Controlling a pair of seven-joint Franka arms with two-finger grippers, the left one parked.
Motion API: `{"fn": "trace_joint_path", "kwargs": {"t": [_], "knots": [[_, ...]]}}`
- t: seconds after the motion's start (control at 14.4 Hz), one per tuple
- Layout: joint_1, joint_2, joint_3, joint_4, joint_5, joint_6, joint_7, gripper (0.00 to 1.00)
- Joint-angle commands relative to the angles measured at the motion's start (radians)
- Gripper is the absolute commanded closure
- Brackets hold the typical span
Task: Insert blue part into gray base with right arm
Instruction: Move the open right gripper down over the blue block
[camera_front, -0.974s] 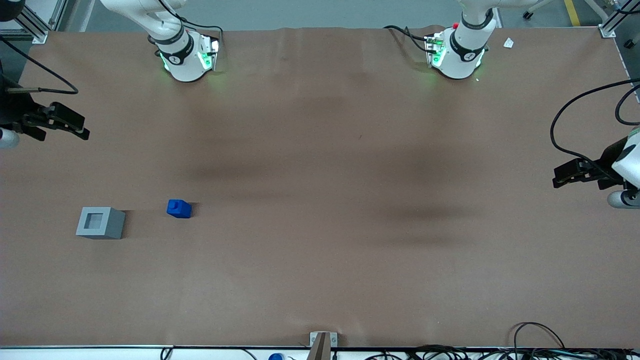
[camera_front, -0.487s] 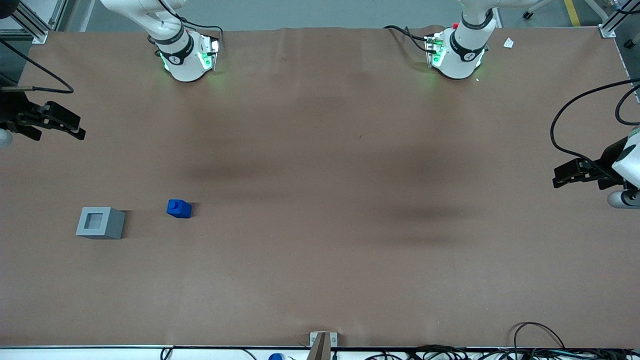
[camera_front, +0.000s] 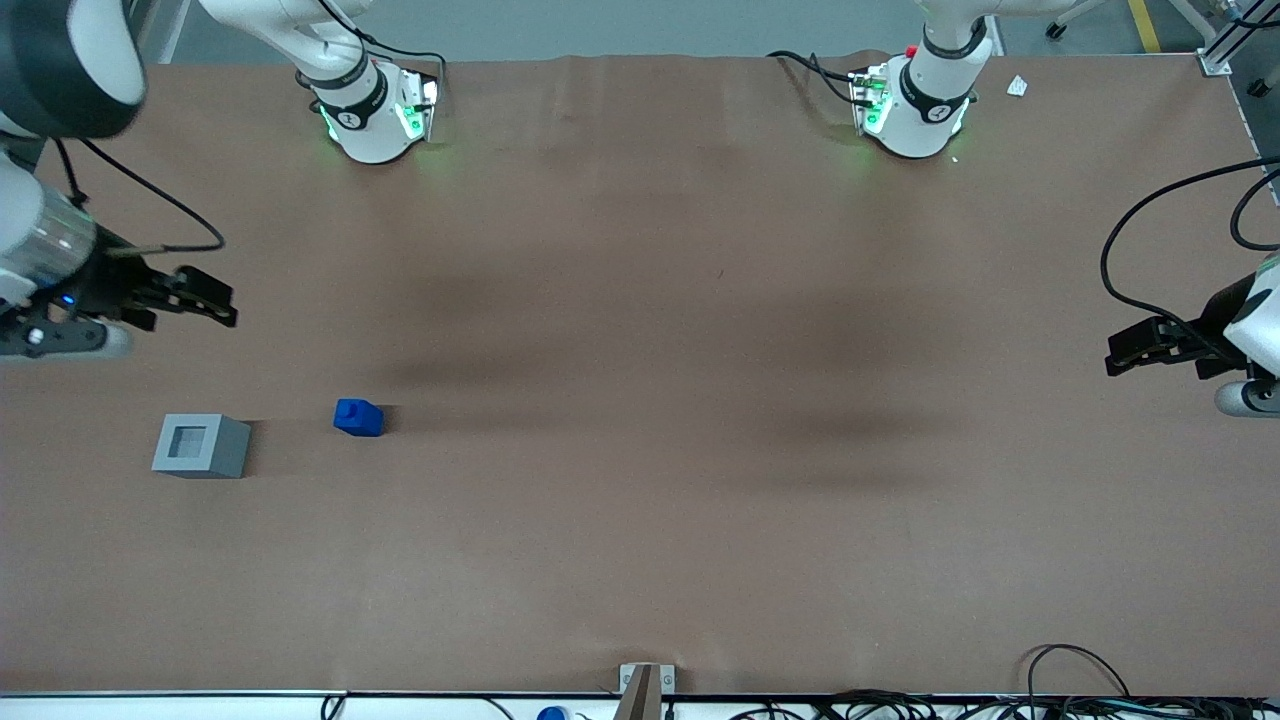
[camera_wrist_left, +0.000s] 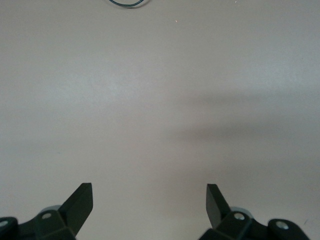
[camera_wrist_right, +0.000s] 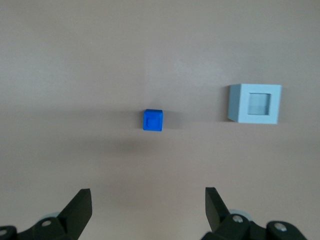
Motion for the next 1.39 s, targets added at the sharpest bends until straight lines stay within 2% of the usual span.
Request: {"fn": "trace_joint_path", "kwargs": {"t": [0.0, 0.21, 0.56, 0.83, 1.32], "knots": [[0.01, -0.029, -0.001, -0.147, -0.002, 0.135, 0.011, 0.0], [0.018, -0.008, -0.001, -0.267, -0.002, 0.293, 0.011, 0.04], [0.017, 0.109, 0.001, -0.293, -0.002, 0.372, 0.013, 0.15], [0.009, 0.213, -0.001, -0.347, 0.012, 0.545, 0.013, 0.19], [0.02, 0.299, -0.001, -0.344, 0.082, 0.608, 0.015, 0.24]]}}
